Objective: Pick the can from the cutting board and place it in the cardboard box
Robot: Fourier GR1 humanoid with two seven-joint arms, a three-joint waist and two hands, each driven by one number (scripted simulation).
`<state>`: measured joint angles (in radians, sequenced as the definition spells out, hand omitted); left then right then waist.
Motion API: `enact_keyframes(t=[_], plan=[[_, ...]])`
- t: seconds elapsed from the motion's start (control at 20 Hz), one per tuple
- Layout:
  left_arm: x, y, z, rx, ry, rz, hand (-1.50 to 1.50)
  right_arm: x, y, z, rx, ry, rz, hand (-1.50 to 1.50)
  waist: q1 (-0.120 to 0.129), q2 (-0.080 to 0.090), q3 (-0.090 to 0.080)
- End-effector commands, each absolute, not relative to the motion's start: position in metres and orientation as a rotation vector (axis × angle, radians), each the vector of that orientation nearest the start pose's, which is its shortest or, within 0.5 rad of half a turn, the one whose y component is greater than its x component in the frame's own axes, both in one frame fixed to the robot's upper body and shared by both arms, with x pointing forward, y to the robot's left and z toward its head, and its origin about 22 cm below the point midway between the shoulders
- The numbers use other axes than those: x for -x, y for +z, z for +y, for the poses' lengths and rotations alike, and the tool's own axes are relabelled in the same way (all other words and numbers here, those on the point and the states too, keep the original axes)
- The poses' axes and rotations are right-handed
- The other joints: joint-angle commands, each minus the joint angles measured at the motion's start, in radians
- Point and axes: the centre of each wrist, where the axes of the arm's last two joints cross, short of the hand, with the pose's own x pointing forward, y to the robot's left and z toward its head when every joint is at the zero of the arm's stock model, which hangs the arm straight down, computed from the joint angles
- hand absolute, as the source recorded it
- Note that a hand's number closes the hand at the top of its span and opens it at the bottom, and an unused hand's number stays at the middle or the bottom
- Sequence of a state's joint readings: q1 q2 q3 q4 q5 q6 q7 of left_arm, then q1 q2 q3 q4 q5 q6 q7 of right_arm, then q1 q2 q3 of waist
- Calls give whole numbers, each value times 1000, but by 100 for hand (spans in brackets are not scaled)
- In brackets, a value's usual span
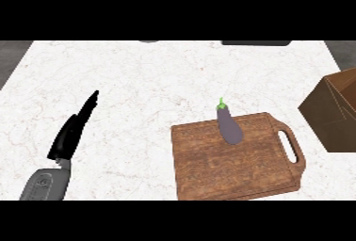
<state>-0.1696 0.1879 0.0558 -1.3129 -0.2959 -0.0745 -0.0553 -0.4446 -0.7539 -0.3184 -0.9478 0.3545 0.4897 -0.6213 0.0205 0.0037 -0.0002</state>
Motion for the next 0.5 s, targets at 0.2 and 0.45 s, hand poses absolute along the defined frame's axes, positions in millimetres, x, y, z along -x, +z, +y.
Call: enact_keyframes(t=[0.2, 0.45], plan=[[-291, 2, 271, -311, -438, -1498, 0, -316, 113, -510, 198, 469, -1765, -150, 5, 6, 3], [-282, 0, 263, -286, -441, -1502, 0, -304, 139, -543, 190, 271, -1875, -150, 10, 5, 4]])
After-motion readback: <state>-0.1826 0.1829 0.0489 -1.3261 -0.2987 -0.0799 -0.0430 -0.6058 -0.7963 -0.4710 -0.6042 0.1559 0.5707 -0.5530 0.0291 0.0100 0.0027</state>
